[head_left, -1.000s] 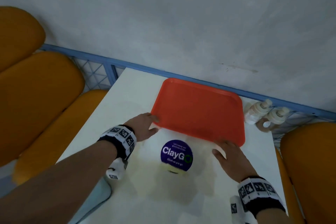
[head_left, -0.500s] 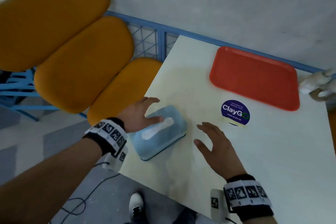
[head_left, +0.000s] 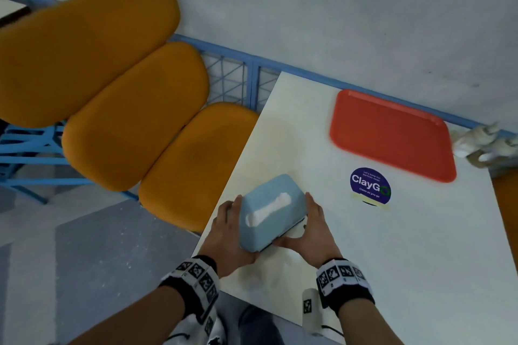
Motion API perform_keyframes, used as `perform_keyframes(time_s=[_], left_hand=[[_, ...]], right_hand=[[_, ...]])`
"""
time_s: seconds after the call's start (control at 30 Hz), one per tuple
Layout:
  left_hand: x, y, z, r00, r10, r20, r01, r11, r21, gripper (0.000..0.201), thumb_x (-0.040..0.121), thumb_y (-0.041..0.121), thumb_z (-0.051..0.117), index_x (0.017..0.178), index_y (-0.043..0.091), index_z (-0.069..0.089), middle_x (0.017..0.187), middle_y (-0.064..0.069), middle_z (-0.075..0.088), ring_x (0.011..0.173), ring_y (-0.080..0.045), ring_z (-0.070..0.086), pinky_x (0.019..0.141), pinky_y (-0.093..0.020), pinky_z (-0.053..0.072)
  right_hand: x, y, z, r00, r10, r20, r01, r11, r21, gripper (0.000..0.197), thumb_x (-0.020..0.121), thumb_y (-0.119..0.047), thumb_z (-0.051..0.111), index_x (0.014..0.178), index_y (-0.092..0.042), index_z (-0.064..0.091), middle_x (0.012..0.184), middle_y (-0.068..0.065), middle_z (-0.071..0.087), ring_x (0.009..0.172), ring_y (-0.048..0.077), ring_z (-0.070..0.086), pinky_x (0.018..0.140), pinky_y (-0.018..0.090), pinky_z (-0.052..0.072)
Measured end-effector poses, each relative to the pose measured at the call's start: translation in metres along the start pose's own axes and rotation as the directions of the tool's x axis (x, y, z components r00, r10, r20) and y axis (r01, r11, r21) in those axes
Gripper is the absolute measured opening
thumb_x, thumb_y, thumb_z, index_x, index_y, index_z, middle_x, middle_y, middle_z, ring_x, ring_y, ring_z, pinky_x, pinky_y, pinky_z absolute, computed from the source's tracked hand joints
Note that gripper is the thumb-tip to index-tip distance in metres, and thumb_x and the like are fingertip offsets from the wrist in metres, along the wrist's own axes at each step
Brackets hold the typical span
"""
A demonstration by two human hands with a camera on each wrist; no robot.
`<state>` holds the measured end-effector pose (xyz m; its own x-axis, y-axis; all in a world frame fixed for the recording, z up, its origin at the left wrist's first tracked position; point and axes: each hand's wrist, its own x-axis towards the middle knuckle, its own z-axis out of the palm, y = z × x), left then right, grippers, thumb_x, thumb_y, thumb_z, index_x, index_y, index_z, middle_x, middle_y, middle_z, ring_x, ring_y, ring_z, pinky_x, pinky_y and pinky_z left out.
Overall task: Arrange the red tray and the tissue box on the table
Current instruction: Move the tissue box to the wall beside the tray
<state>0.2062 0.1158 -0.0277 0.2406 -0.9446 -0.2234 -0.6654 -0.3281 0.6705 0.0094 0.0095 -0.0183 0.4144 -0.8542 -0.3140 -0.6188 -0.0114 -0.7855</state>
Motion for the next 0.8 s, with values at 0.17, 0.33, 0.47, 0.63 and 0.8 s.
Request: perform_keyframes(time_s=[0.17,0.33,0.47,0.63,0.8], left_hand=[[0.049,0.012,-0.013,0.999,0.014,0.029,-0.014,1.000,-0.019,0.127,0.054,0.041,0.089,0.147,0.024,0.005,0.140,-0.001,0.022,0.125,-0.024,0.037,0.102,-0.043,0.048],[0.136,0.035,-0.031,1.000,0.024,-0.003,-0.024,0.997,0.078,0.127,0.048,0.045,0.090,0.143,0.029,0.008,0.140,-0.004,0.027,0.121,-0.029,0.043,0.095,-0.049,0.052],[0.224,0.065,-0.047,0.999,0.040,0.006,-0.041,0.995,0.092,0.125,0.047,0.042,0.091,0.140,0.034,0.009,0.138,-0.003,0.028,0.120,-0.027,0.044,0.094,-0.046,0.054],[0.317,0.083,-0.052,0.999,0.039,0.031,-0.043,0.989,0.139,0.127,0.045,0.047,0.089,0.142,0.036,0.008,0.139,-0.002,0.030,0.117,-0.030,0.047,0.090,-0.047,0.055],[0.391,0.093,-0.055,0.994,0.047,0.100,-0.065,0.981,0.181,0.128,0.052,0.042,0.089,0.148,0.031,0.004,0.143,-0.008,0.025,0.122,-0.033,0.045,0.095,-0.045,0.052]], right_hand=[[0.041,-0.007,-0.019,1.000,0.007,-0.024,-0.008,0.999,-0.040,0.134,0.050,-0.046,0.093,0.149,-0.028,0.006,0.152,-0.003,0.022,0.136,0.017,0.032,0.106,0.032,0.032],[0.117,-0.018,-0.056,0.999,0.010,-0.052,-0.013,0.999,-0.048,0.137,0.048,-0.050,0.092,0.150,-0.029,0.003,0.150,-0.001,0.024,0.136,0.020,0.032,0.108,0.039,0.035],[0.194,-0.031,-0.098,0.998,0.001,-0.071,-0.008,0.995,-0.104,0.138,0.048,-0.054,0.090,0.150,-0.025,0.002,0.155,0.003,0.018,0.140,0.024,0.026,0.111,0.043,0.033],[0.278,-0.027,-0.133,0.990,0.007,-0.144,-0.036,0.979,-0.200,0.137,0.038,-0.078,0.078,0.147,-0.027,0.012,0.152,0.007,0.030,0.138,0.028,0.031,0.110,0.054,0.035],[0.340,-0.016,-0.151,0.982,0.035,-0.186,-0.069,0.981,-0.182,0.123,0.040,-0.082,0.073,0.139,-0.027,0.026,0.141,0.002,0.044,0.127,0.025,0.045,0.103,0.054,0.042]])
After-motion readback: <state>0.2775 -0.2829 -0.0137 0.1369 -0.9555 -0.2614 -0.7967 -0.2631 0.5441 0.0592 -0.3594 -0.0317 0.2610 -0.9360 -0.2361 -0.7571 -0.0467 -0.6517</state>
